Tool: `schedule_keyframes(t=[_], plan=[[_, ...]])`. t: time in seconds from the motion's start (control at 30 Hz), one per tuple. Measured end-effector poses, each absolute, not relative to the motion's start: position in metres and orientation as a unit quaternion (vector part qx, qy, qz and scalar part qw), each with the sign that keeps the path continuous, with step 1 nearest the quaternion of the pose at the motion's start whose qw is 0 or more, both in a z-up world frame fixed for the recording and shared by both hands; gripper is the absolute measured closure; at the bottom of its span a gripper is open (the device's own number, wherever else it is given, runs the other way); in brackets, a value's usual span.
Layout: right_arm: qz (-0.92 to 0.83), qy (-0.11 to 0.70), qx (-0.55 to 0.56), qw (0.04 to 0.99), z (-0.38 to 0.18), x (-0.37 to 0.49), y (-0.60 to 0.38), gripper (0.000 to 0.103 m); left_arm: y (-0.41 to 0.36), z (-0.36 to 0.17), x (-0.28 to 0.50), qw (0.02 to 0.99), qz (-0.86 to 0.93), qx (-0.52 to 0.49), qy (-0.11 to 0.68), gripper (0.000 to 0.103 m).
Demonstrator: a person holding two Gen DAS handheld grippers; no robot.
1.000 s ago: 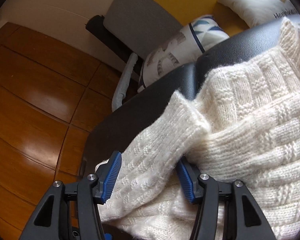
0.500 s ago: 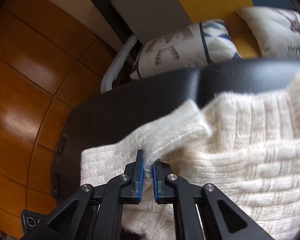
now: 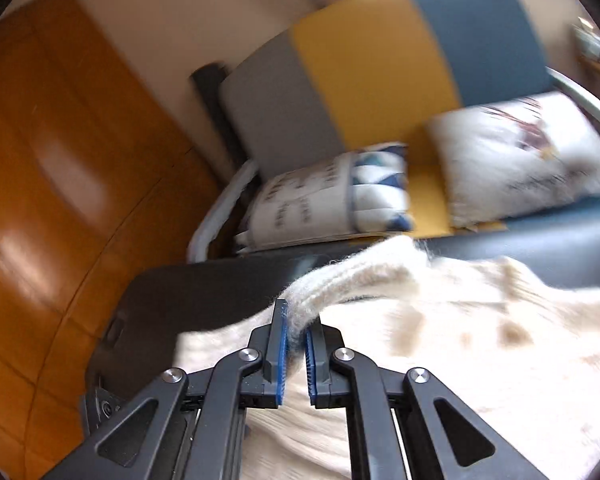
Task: Fold clothes
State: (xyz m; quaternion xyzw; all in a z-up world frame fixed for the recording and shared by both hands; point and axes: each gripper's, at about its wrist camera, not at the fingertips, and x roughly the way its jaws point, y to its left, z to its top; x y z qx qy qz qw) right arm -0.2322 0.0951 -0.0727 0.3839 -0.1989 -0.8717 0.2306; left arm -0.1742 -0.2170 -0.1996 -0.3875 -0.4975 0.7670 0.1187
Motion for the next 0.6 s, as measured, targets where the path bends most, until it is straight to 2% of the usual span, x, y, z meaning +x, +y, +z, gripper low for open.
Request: schedule_keyframes(t=[0.17, 0.33, 0.4, 0.47, 0.6], plan=[[-0.86, -0.247, 0.412, 0.17, -0.119, -0.21, 0.159, 0.096, -0.213, -0.21, -0.163, 0.124, 0.759, -0.385, -0.51, 0.064], [-0.846, -0.287, 0.424, 0.148, -0.152, -0.189, 0.192, 0.094, -0.214, -0.21, -0.164, 0.127, 0.75, -0.383, -0.524, 0.061], [-0.833, -0.329, 0.418, 0.151, -0.161, -0.185, 0.205, 0.091, -0.216, -0.208, -0.16, 0.126, 0.749, -0.383, -0.526, 0.06], [-0.816, -0.389, 0.399, 0.155, -0.171, -0.183, 0.219, 0.081, -0.217, -0.206, -0.158, 0.127, 0.75, -0.383, -0.524, 0.058], [-0.782, -0.485, 0.364, 0.147, -0.18, -0.185, 0.241, 0.078, -0.222, -0.206, -0.15, 0.126, 0.749, -0.38, -0.529, 0.052]])
